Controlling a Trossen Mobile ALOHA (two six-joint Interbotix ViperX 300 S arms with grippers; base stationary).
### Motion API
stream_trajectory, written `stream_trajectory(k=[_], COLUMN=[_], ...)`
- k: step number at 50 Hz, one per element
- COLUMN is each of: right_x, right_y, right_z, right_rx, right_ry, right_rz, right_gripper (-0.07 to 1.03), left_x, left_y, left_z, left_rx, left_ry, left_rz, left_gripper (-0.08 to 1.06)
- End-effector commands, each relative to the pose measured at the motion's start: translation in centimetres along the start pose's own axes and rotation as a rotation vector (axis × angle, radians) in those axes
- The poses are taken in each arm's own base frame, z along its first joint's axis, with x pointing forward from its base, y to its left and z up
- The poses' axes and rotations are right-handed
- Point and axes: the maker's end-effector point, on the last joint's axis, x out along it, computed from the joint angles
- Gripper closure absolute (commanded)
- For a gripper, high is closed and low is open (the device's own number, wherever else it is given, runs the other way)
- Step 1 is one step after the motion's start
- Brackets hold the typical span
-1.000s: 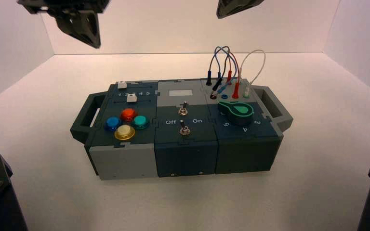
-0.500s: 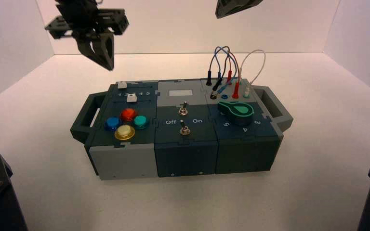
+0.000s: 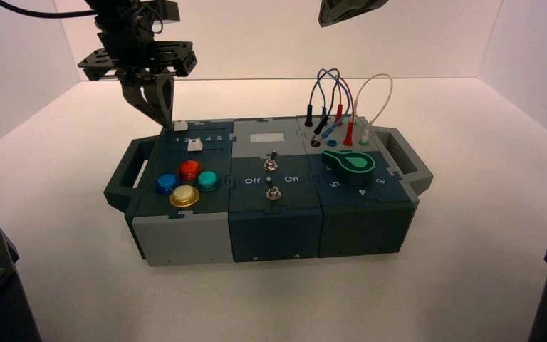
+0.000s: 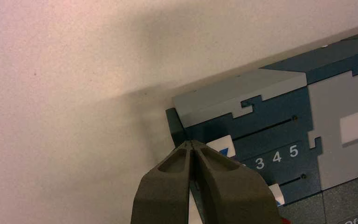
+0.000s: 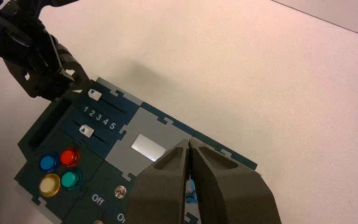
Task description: Move the top slider to position 5.
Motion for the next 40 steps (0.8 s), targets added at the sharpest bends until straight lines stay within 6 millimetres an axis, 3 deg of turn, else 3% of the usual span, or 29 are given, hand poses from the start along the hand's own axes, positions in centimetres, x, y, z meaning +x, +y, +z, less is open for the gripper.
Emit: stream_trajectory(k=[1,40], right_x=[-0.8,0.0], right_y=[0.3,0.3], right_z=[1.5,0.8], right_rx=[-0.002,0.012], right_ry=[-0.05,-0.018], right_rz=[0.008,0.01], right_gripper=[0.99,0.99], left_x=[-0.7,0.9], left_y=[-0.3,-3.1], left_z=[1.2,1.4], left_rx=[0.002,0.076], left_ry=[-0.036,0.012], left_rz=[-0.005,-0.021], left_gripper=[1.0,1.0])
